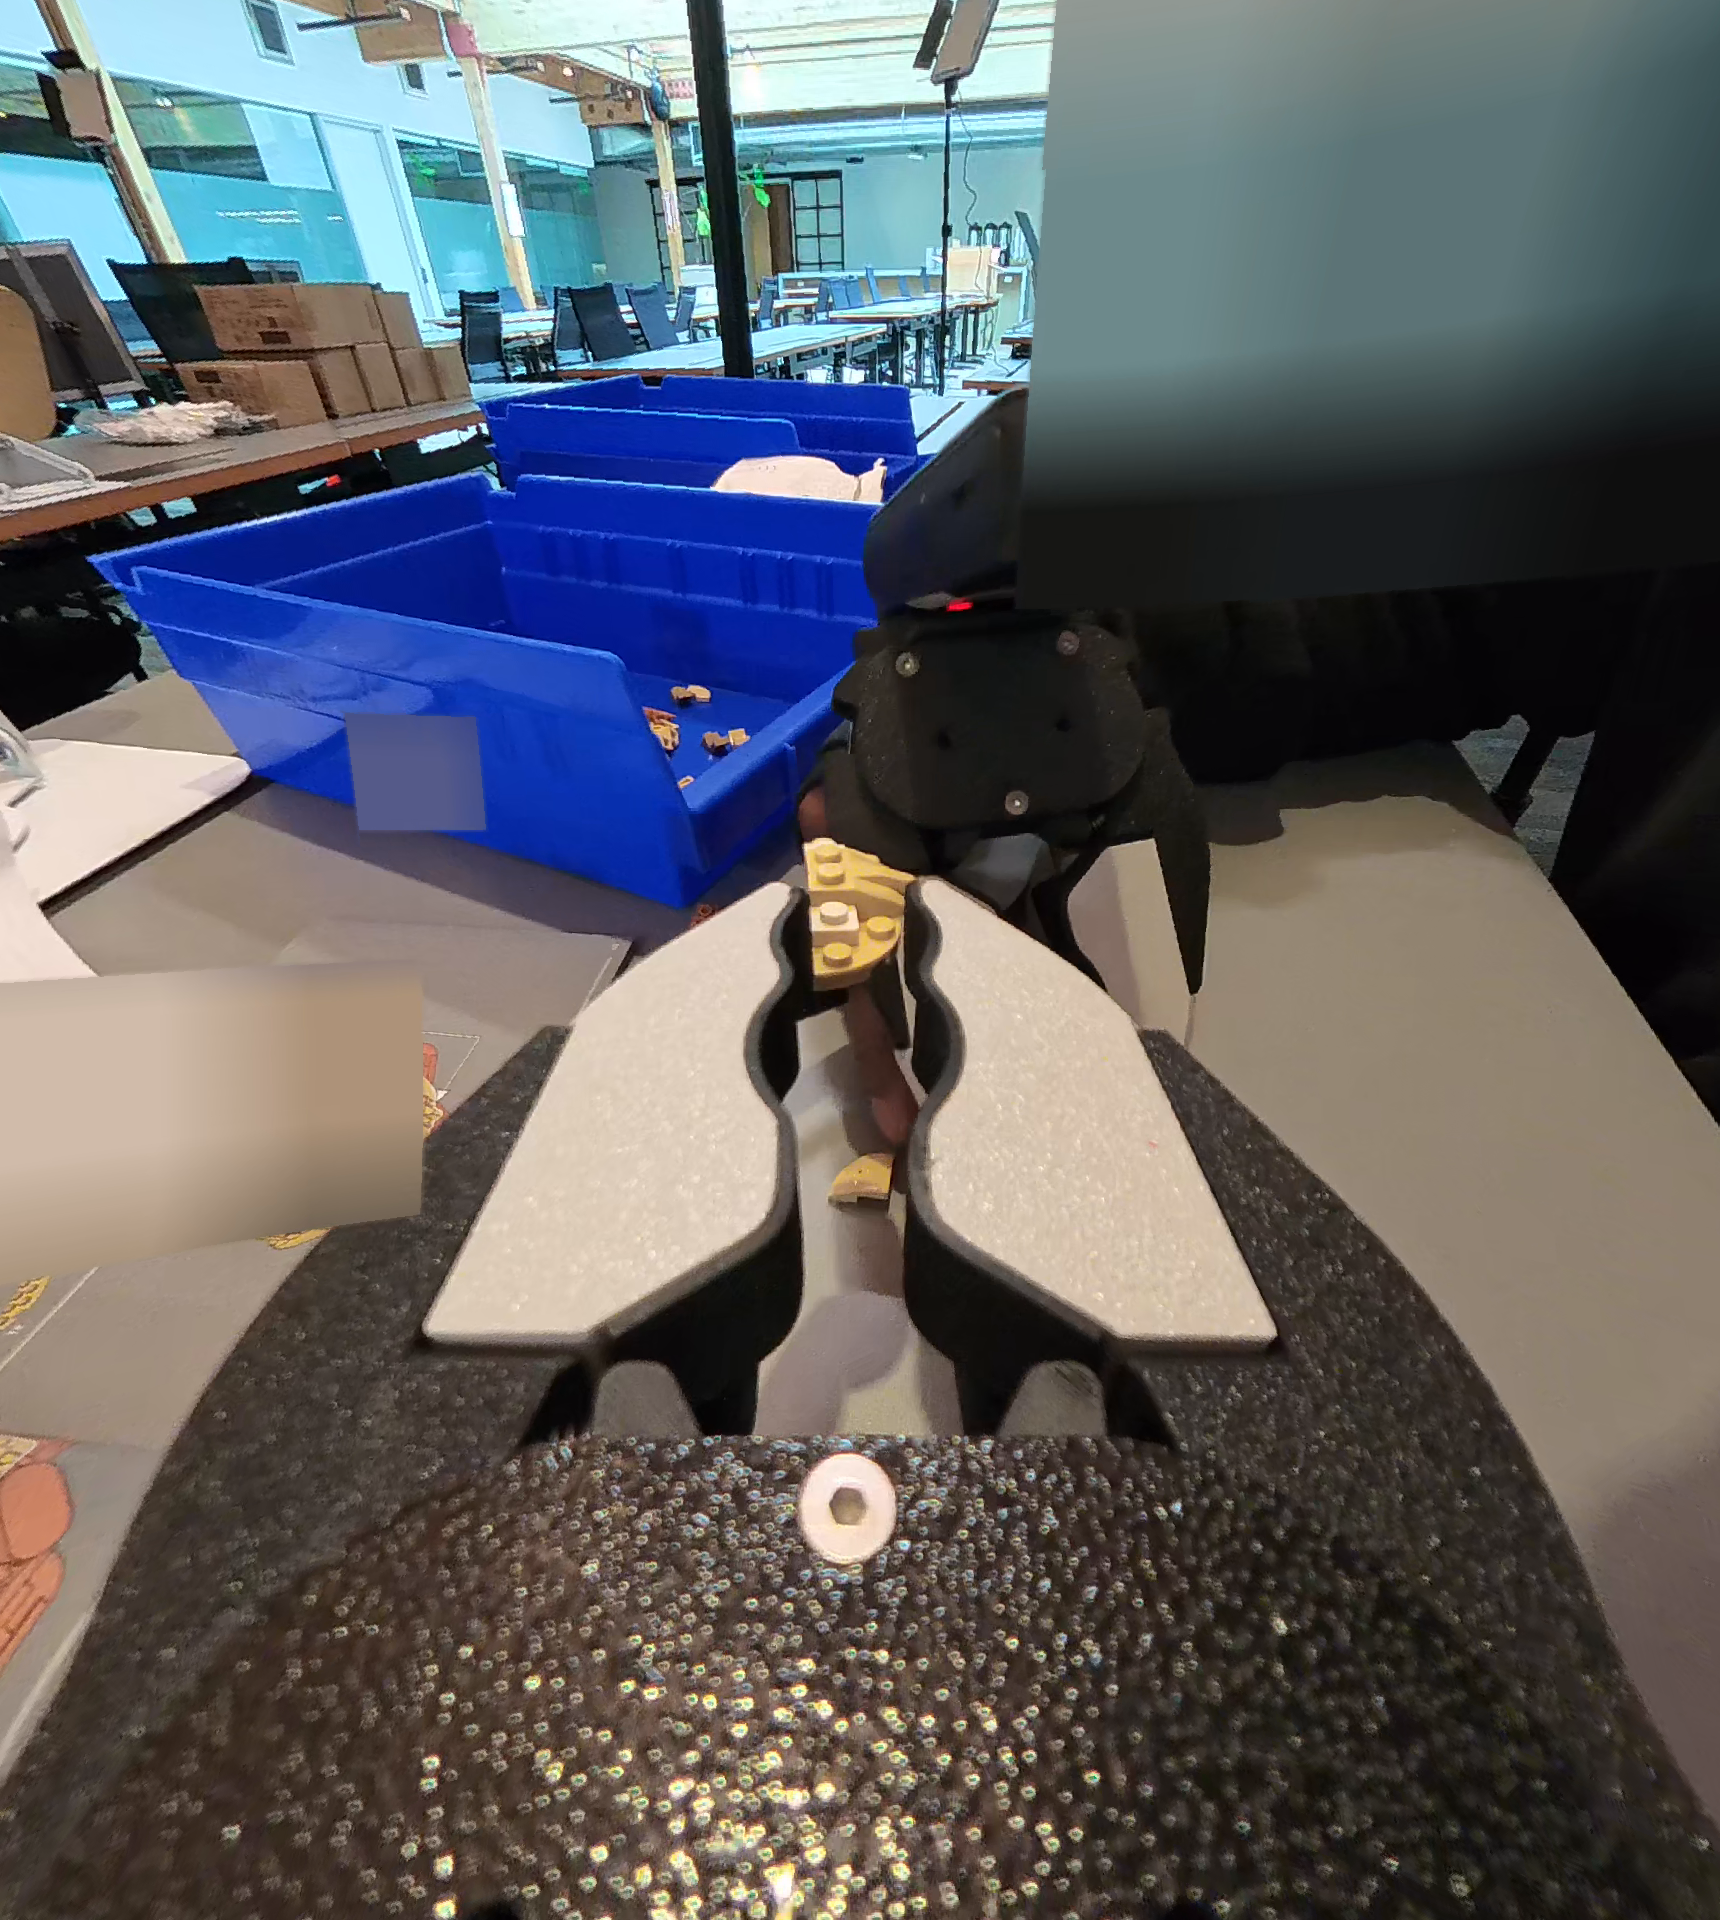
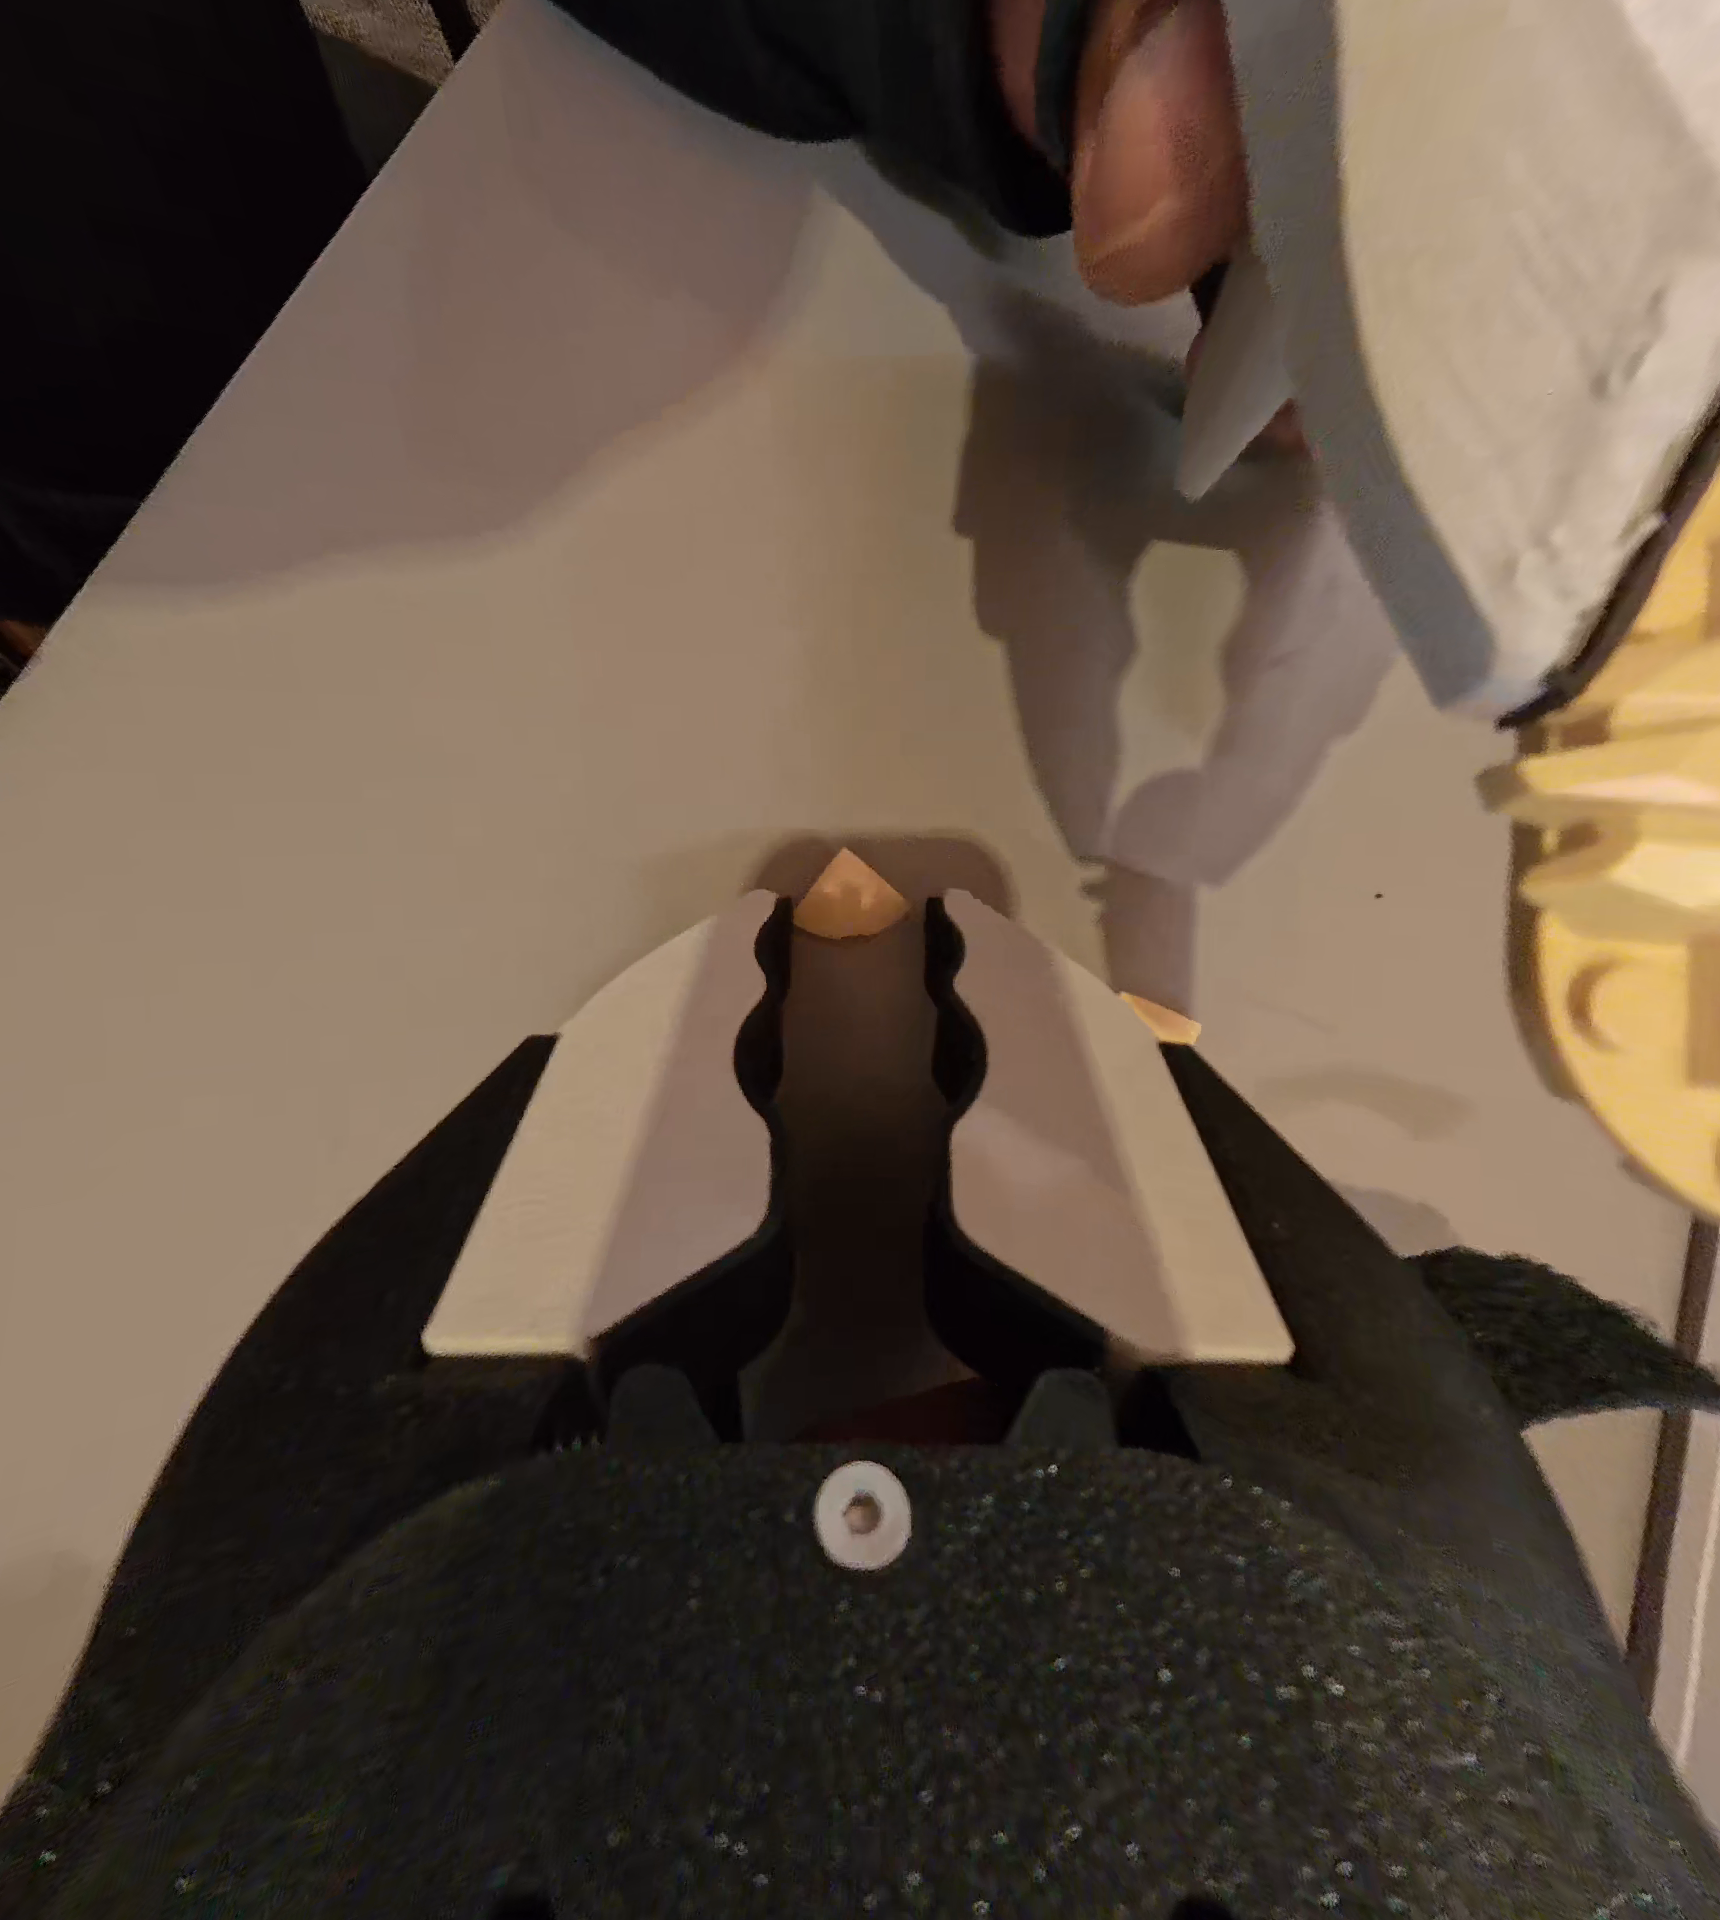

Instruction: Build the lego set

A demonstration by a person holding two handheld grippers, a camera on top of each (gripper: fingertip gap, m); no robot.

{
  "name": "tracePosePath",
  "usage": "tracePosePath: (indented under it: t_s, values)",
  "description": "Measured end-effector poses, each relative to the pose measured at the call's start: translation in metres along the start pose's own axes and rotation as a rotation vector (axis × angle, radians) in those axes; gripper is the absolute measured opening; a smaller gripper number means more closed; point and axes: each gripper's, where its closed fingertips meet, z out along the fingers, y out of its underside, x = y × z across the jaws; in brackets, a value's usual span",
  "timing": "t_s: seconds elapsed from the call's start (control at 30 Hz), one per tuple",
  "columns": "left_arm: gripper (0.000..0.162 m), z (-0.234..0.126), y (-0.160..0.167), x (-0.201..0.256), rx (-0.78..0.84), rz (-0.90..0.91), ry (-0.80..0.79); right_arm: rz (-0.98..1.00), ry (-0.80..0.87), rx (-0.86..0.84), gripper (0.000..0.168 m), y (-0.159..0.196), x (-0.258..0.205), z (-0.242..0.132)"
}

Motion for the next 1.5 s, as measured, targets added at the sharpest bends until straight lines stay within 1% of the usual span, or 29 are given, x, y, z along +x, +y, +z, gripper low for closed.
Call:
tracePosePath:
  t_s: [0.2,0.27,0.33,0.43,0.5,0.53,0.63,0.7,0.83,0.97,1.07,1.17,1.23,1.33,1.4,1.5]
  values:
    - [0.016,-0.001,0.000,-0.003,-0.001,0.001,-0.010,0.006,0.052,0.002,0.019,-0.001,0.003,0.001]
    - [0.016,-0.001,0.001,-0.003,-0.003,0.000,-0.012,0.004,0.081,-0.002,0.003,0.000,0.004,0.001]
    - [0.016,-0.001,0.001,-0.003,-0.004,-0.001,-0.013,0.006,0.107,-0.003,0.000,0.000,0.004,0.001]
    - [0.016,-0.001,0.001,-0.003,-0.003,-0.001,-0.012,-0.005,0.116,0.002,0.013,0.001,0.002,-0.001]
    - [0.017,-0.001,0.001,-0.003,-0.004,0.000,-0.012,-0.012,0.122,0.007,0.025,0.001,0.004,-0.002]
    - [0.017,0.000,0.001,-0.003,-0.005,0.001,-0.012,-0.001,0.133,0.006,0.025,0.000,0.007,-0.002]
    - [0.016,-0.001,0.001,-0.004,-0.007,0.005,-0.018,0.035,0.134,-0.002,0.024,-0.002,0.009,0.002]
    - [0.016,-0.002,-0.001,-0.005,-0.002,0.007,-0.024,0.050,0.108,-0.009,0.024,-0.004,0.002,0.004]
    - [0.016,-0.004,-0.003,-0.006,0.007,0.007,-0.028,0.052,0.046,-0.026,0.026,-0.010,-0.020,0.010]
    - [0.017,-0.002,-0.002,-0.005,0.003,0.006,-0.023,-0.012,-0.024,-0.033,0.029,-0.017,-0.047,0.017]
    - [0.017,-0.003,-0.003,-0.005,0.008,0.008,-0.025,-0.036,0.024,-0.029,0.029,-0.018,-0.042,0.014]
    - [0.016,-0.005,-0.005,-0.005,0.016,0.010,-0.029,0.064,0.090,0.012,0.027,-0.019,-0.021,0.006]
    - [0.016,-0.005,-0.006,-0.005,0.020,0.010,-0.030,0.112,0.115,0.005,0.026,-0.016,-0.014,0.007]
    - [0.017,-0.005,-0.007,-0.005,0.025,0.007,-0.029,0.070,0.095,-0.040,0.023,-0.018,-0.026,0.017]
    - [0.017,-0.006,-0.008,-0.006,0.031,0.000,-0.028,0.042,0.076,-0.056,0.025,-0.024,-0.036,0.024]
    - [0.017,-0.006,-0.009,-0.005,0.037,-0.003,-0.024,0.024,0.095,-0.054,0.026,-0.031,-0.039,0.029]
